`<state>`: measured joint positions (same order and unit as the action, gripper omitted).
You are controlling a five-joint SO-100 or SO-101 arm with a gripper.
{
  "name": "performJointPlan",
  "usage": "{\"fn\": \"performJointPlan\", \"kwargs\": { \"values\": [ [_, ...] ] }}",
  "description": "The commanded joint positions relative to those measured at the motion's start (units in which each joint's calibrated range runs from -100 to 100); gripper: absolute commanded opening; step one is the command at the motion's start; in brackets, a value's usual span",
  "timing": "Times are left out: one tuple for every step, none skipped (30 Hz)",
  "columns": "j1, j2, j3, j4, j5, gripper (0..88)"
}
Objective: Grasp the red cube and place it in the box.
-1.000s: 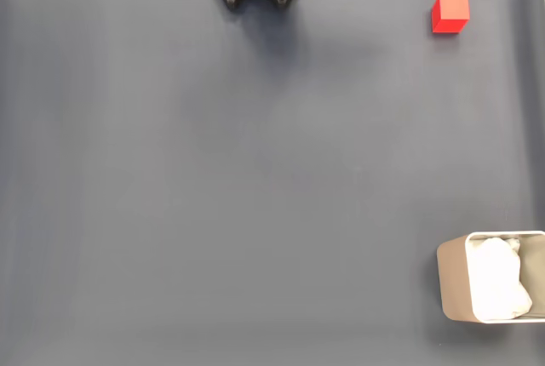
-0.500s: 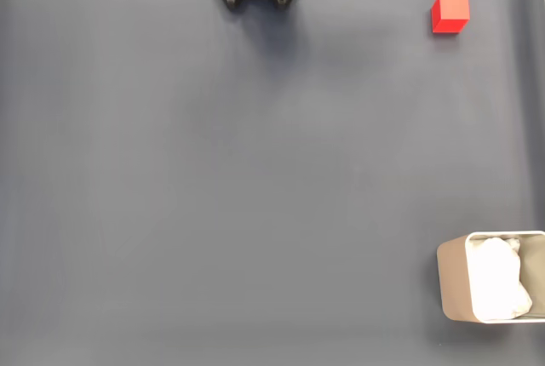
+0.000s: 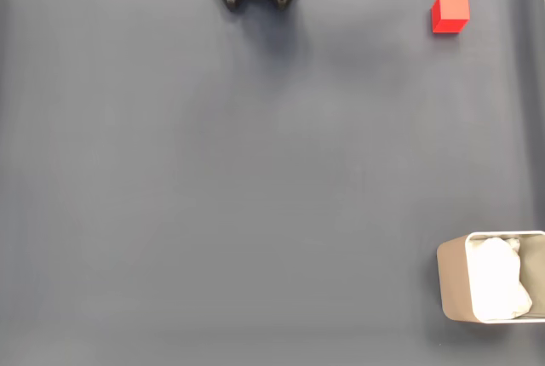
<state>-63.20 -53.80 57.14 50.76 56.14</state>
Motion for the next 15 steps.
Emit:
{"fn": "performJointPlan", "kwargs": {
  "values": [
    [0.21, 1.63, 0.16, -3.13, 0.34, 26.7],
    [0.21, 2.24, 0.16, -3.46, 0.29, 27.3],
    [0.21, 2.85, 0.16, -3.87, 0.24, 27.6],
    [0.21, 3.54, 0.16, -4.36, 0.24, 28.0],
    [0.28, 4.23, 0.25, -4.94, 0.20, 28.4],
    [0.35, 4.75, 0.34, -5.59, 0.20, 29.0],
    [0.35, 5.45, 0.61, -6.25, 0.34, 29.5],
    [0.35, 5.88, 0.80, -6.90, 0.44, 29.9],
    [0.35, 6.23, 1.16, -7.72, 0.54, 30.4],
    [0.35, 6.75, 1.43, -8.38, 0.68, 30.9],
    [0.35, 7.27, 1.53, -8.79, 0.83, 31.2],
    [0.35, 7.70, 1.71, -9.12, 0.83, 31.7],
    [0.35, 8.13, 1.89, -9.53, 0.83, 32.3],
    [0.35, 8.57, 2.07, -9.69, 0.83, 32.8],
    [0.35, 8.83, 2.35, -10.02, 0.93, 33.1]
  ]
}}
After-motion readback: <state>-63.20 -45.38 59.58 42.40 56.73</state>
